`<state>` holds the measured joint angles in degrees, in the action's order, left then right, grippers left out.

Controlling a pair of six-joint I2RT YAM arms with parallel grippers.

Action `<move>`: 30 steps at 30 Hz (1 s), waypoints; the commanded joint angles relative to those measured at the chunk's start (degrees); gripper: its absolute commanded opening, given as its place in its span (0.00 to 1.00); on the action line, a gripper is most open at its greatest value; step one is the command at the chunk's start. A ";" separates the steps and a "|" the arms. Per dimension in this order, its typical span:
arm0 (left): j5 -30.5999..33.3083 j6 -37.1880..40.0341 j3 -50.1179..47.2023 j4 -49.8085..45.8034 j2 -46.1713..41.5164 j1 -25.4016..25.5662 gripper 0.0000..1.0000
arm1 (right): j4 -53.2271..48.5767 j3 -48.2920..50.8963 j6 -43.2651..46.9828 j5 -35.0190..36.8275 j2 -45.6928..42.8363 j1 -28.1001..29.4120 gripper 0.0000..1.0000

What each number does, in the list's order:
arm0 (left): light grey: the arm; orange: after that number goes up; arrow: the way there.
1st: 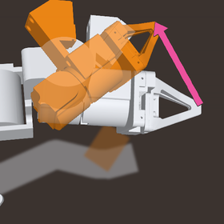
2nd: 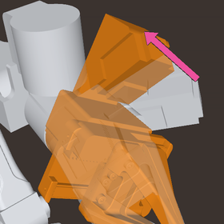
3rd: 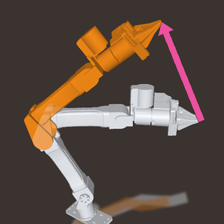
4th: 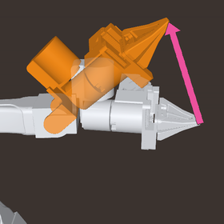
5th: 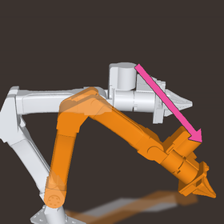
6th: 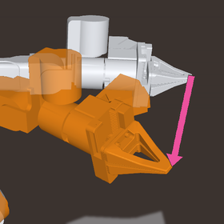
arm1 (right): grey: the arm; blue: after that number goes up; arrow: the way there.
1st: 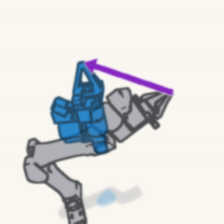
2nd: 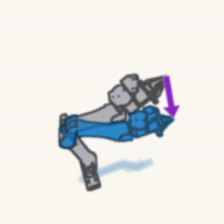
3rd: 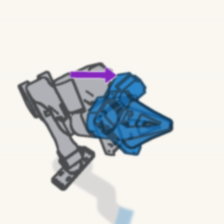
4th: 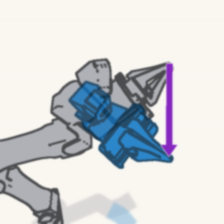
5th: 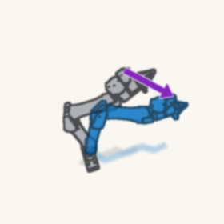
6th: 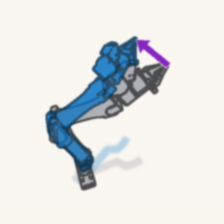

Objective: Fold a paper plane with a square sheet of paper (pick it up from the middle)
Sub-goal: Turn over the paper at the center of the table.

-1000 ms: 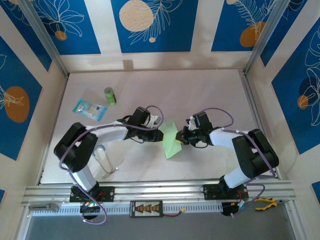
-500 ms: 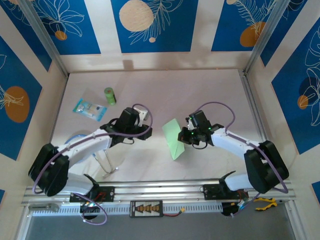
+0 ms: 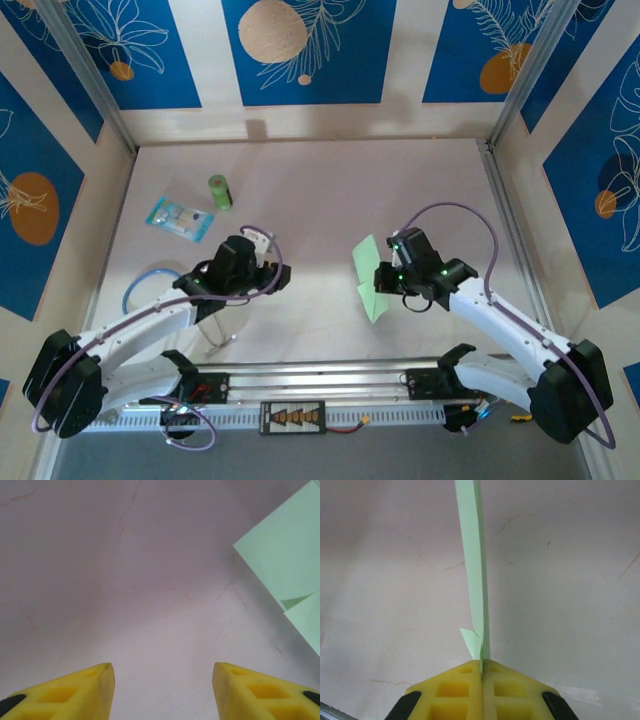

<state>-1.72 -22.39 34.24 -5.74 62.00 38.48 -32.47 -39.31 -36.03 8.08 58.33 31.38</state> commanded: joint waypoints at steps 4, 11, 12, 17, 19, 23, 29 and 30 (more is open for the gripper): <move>6.41 -2.24 -2.48 2.82 -6.05 -0.60 1.00 | -6.74 -3.34 0.24 4.75 -0.31 2.04 0.05; 7.71 -2.77 -2.95 -0.03 -12.45 -1.29 1.00 | -15.71 -9.21 -2.77 17.74 4.25 4.13 0.04; 7.75 -2.73 -2.85 -0.26 -12.64 -1.45 1.00 | -16.18 -10.09 -2.75 18.98 4.99 4.26 0.04; 9.26 -2.47 -2.00 -3.45 -11.93 -2.77 1.00 | -21.57 -17.19 -2.56 28.96 11.45 6.13 0.04; 9.34 -3.22 -1.21 -5.44 -10.82 -3.80 1.00 | -22.96 -19.63 -1.61 31.63 14.61 7.30 0.04; 7.84 -6.76 -1.92 -4.51 -9.37 -5.56 1.00 | -24.34 -23.07 -0.62 36.29 21.39 9.33 0.04; 9.98 -10.55 -2.26 -8.04 -10.49 -8.01 1.00 | -29.22 -29.38 -4.98 43.71 32.86 14.36 0.03; 11.00 -10.65 -2.05 -9.78 -10.73 -8.65 1.00 | -29.77 -30.34 -5.84 44.55 35.01 15.29 0.03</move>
<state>6.63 -30.72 31.40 -11.29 52.47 31.38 -57.89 -66.87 -38.59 46.30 89.78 44.40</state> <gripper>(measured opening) 0.998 0.057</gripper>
